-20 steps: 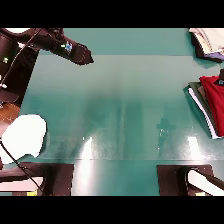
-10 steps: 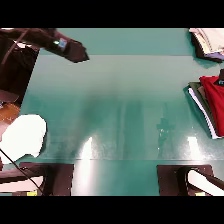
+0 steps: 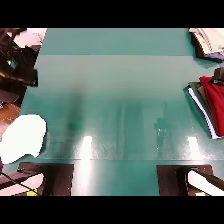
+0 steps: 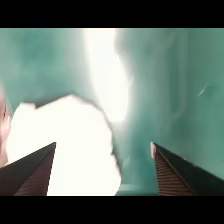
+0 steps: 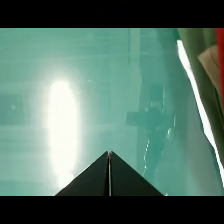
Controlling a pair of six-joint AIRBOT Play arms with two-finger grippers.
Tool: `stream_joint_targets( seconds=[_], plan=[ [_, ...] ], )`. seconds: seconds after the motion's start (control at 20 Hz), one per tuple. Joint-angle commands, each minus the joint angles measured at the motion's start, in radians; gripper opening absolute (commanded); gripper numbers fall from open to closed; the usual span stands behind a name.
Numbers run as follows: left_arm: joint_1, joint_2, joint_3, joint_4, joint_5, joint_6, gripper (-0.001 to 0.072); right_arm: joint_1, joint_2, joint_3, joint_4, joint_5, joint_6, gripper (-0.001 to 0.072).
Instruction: Fold the shirts.
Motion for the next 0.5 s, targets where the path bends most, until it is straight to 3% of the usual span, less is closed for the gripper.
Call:
stream_joint_targets(
  seconds=[0.0,0.2,0.45],
  plan=[
    [0.074,0.009,-0.230,0.084,-0.008,-0.053,0.0711,0.019,0.001,0.000,-0.001,-0.010,-0.025,0.0017],
    [0.138,0.009,-0.548,0.084,0.055,-0.083,0.0711,0.019,0.001,0.000,-0.001,-0.010,-0.025,0.0017],
    [0.144,0.009,-0.775,0.100,0.162,-0.124,0.0710,0.019,0.001,0.000,-0.001,-0.010,-0.025,0.0017]
  ],
)
